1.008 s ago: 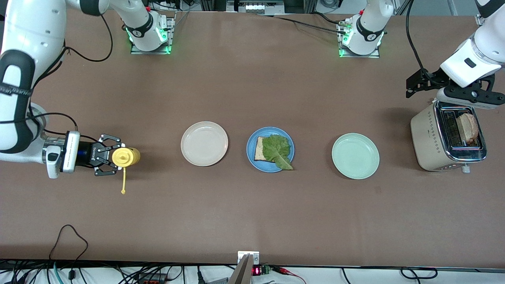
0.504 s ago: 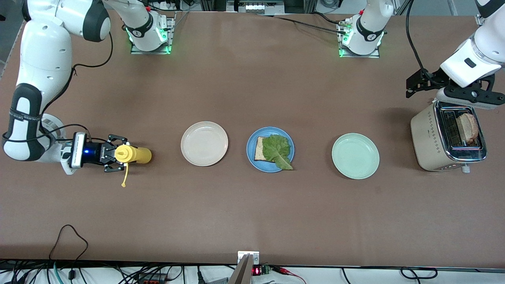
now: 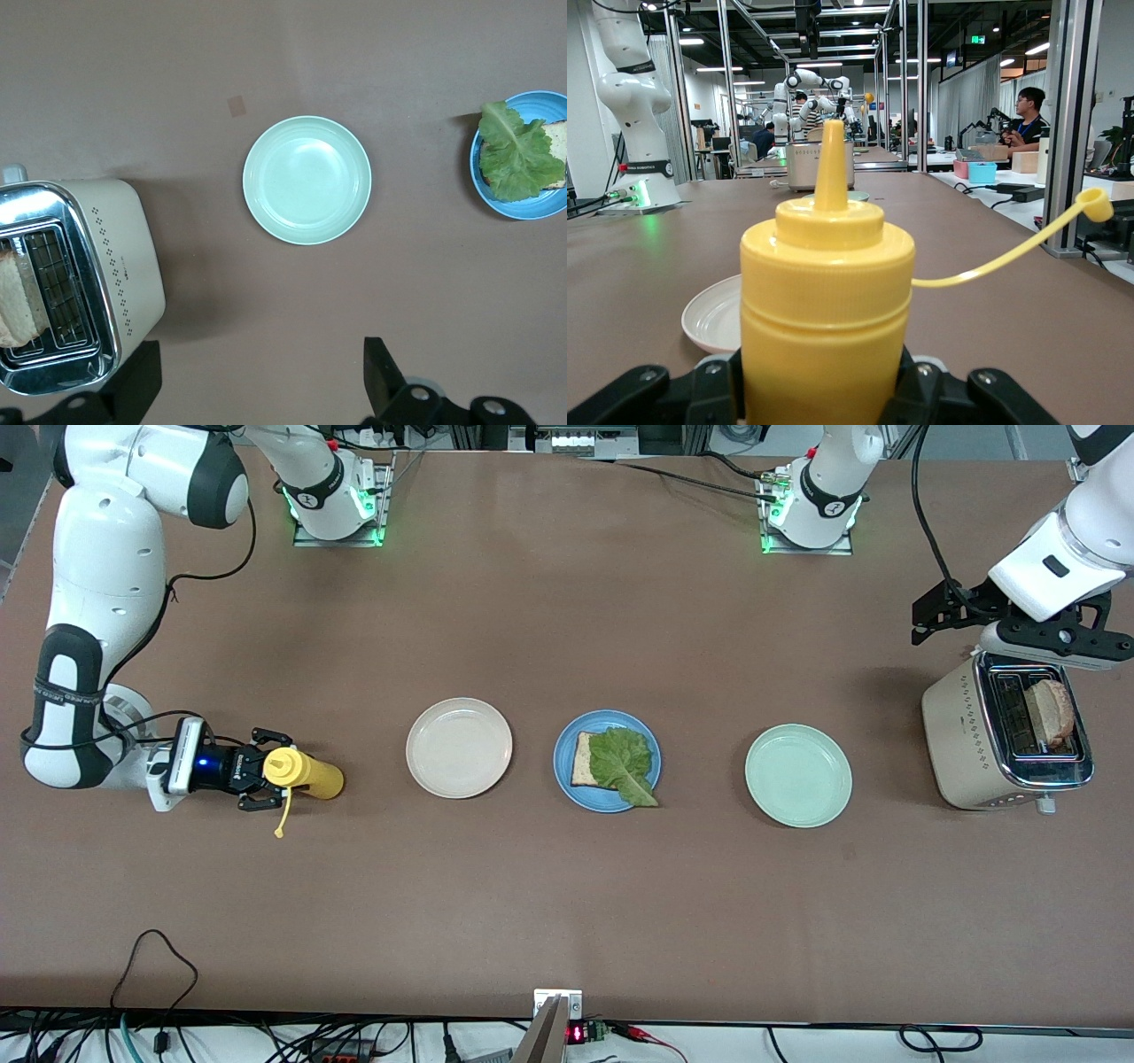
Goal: Make sandwich in blue plate with both arms
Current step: 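Set the mustard bottle back on the table and open the right gripper, then retract the right gripper while the left gripper reaches into the toaster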
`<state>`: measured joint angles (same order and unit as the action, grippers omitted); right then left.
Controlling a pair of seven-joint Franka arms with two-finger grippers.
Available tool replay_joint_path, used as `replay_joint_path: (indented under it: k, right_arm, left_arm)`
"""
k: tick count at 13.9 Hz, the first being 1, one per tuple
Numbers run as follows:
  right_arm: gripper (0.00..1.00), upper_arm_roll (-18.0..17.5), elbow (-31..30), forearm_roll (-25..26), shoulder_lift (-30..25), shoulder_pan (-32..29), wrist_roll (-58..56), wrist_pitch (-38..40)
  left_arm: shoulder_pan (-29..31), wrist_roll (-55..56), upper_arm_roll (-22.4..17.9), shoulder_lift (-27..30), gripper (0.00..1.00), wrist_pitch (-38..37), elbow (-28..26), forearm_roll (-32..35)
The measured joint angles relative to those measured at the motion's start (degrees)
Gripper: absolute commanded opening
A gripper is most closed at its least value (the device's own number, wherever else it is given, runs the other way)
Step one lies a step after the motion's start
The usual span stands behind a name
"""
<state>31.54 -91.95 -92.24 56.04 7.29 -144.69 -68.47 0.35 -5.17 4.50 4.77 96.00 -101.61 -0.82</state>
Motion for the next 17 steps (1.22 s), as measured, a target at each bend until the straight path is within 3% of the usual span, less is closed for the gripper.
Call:
replay_joint_path:
  k: [1, 3, 7, 12, 15, 17]
  right_arm:
    - [0.56, 0.0, 0.0, 0.0, 0.5, -0.1, -0.6, 0.0]
    - [1.00, -0.1, 0.0, -0.2, 0.7, -0.4, -1.2, 0.4]
    - [1.00, 0.1, 0.6, 0.5, 0.7, -1.2, -1.2, 0.5]
    - [1.00, 3.2, 5.8, 8.7, -0.2, -4.8, 0.5, 0.8]
    - [1.00, 10.0, 7.2, 15.2, -2.6, -3.5, 6.1, 0.9]
    - [1.00, 19.3, 7.4, 17.4, -4.5, 2.4, 11.9, 0.6]
  left_arm:
    - [0.0, 0.0, 0.0, 0.0, 1.00, 0.0, 0.0, 0.0]
    - [0.0, 0.0, 0.0, 0.0, 1.00, 0.0, 0.0, 0.0]
    - [0.0, 0.0, 0.0, 0.0, 1.00, 0.0, 0.0, 0.0]
    - [0.0, 0.0, 0.0, 0.0, 1.00, 0.0, 0.0, 0.0]
    - [0.0, 0.0, 0.0, 0.0, 1.00, 0.0, 0.0, 0.0]
    - [0.0, 0.0, 0.0, 0.0, 1.00, 0.0, 0.0, 0.0]
